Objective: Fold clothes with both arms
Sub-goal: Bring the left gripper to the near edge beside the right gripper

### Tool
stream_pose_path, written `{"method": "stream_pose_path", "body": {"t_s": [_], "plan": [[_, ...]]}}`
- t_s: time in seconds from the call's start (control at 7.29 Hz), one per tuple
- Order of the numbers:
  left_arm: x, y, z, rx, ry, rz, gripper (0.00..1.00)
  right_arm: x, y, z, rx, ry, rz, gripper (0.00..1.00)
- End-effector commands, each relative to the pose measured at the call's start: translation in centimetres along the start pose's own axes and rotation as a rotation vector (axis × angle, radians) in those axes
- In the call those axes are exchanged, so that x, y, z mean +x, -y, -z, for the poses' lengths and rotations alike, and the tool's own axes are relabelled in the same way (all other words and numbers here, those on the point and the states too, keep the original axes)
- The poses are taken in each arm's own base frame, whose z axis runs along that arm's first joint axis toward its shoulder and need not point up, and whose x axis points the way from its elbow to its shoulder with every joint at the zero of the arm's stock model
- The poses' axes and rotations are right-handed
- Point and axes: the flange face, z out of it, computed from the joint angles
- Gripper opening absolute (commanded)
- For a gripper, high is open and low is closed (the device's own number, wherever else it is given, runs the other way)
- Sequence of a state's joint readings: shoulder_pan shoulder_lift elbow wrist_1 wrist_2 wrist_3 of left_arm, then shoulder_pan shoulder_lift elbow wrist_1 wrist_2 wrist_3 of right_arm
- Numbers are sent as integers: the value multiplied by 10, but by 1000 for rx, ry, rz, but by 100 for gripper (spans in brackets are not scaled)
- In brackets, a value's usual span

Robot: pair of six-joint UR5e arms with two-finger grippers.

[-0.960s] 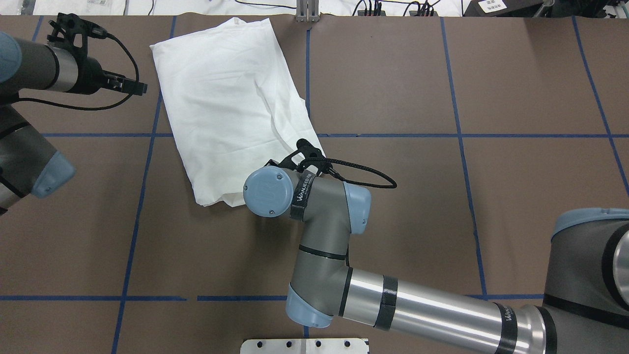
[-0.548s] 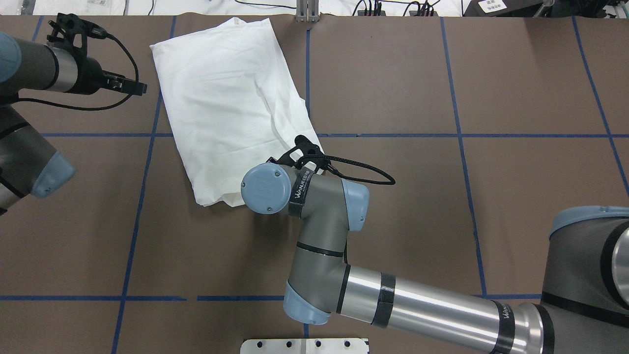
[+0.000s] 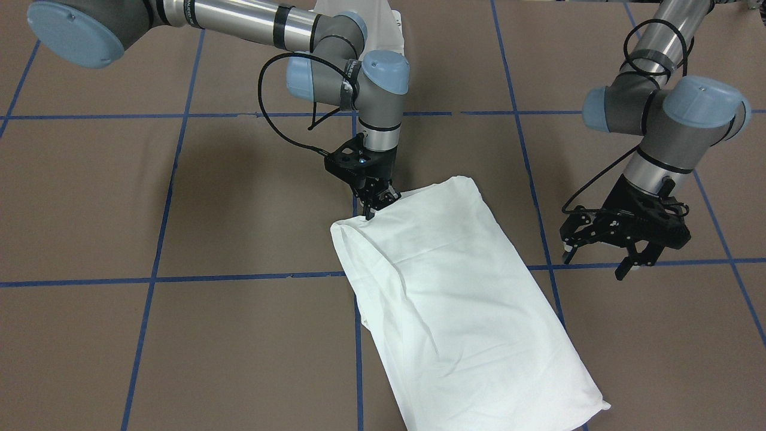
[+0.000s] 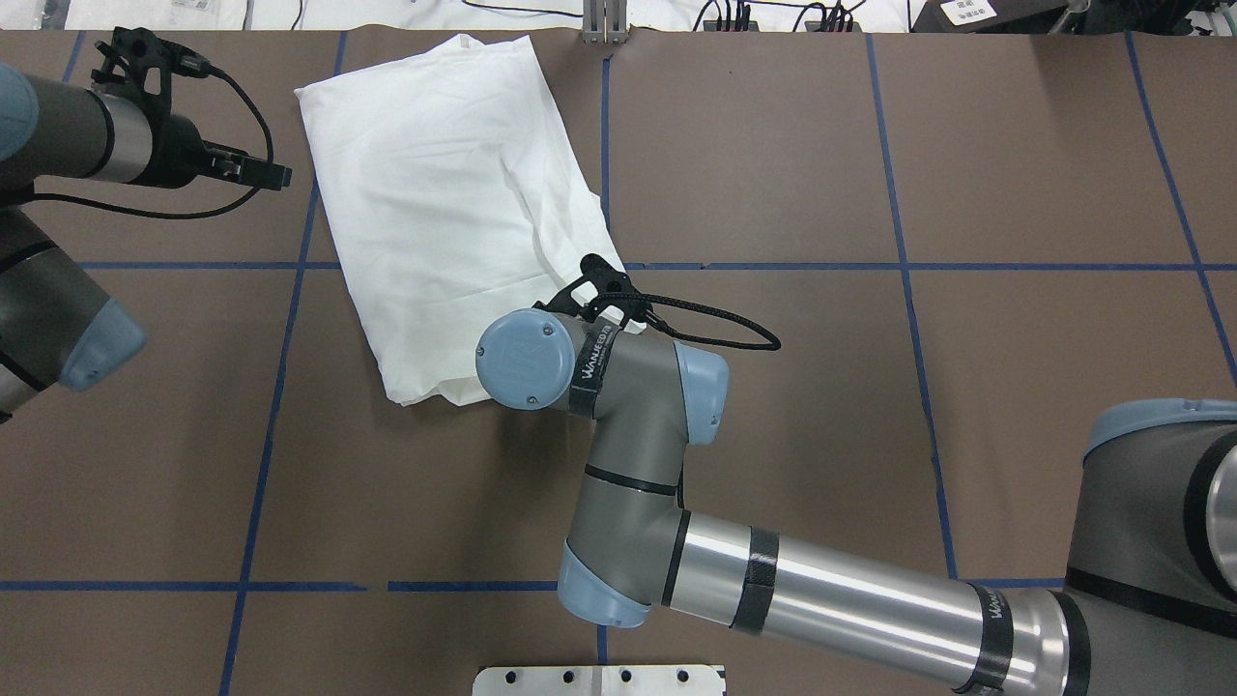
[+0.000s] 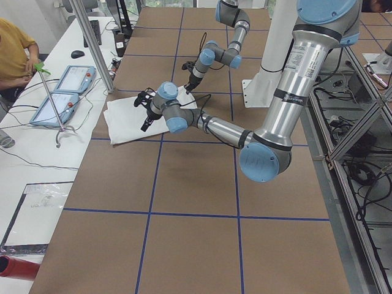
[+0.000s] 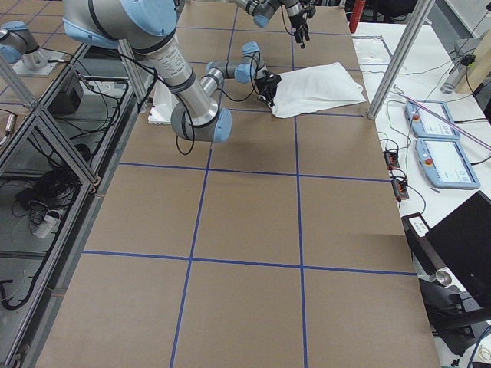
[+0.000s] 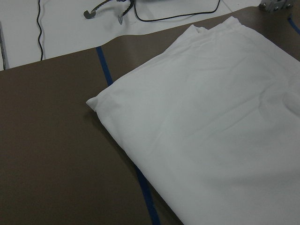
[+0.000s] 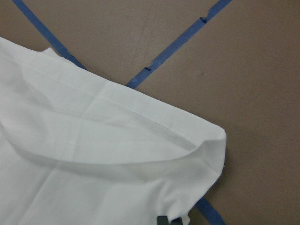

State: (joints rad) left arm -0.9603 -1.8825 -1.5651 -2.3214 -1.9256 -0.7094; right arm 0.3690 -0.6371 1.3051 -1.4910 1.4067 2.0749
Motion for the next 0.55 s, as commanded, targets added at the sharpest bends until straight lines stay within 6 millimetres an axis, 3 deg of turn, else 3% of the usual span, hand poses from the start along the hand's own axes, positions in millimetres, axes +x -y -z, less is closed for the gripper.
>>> {"method": "stream_pose_path", "body": {"t_s": [0.0, 0.27, 0.41], "plan": [[37, -40, 27, -36, -82, 111, 100, -3, 2, 7, -5, 13, -2, 0], [89, -97, 44, -93, -142, 282, 100, -7, 2, 18, -16, 32, -5, 0], [114, -119, 26, -64, -100, 378, 100, -7, 2, 18, -15, 34, -7, 0]]}}
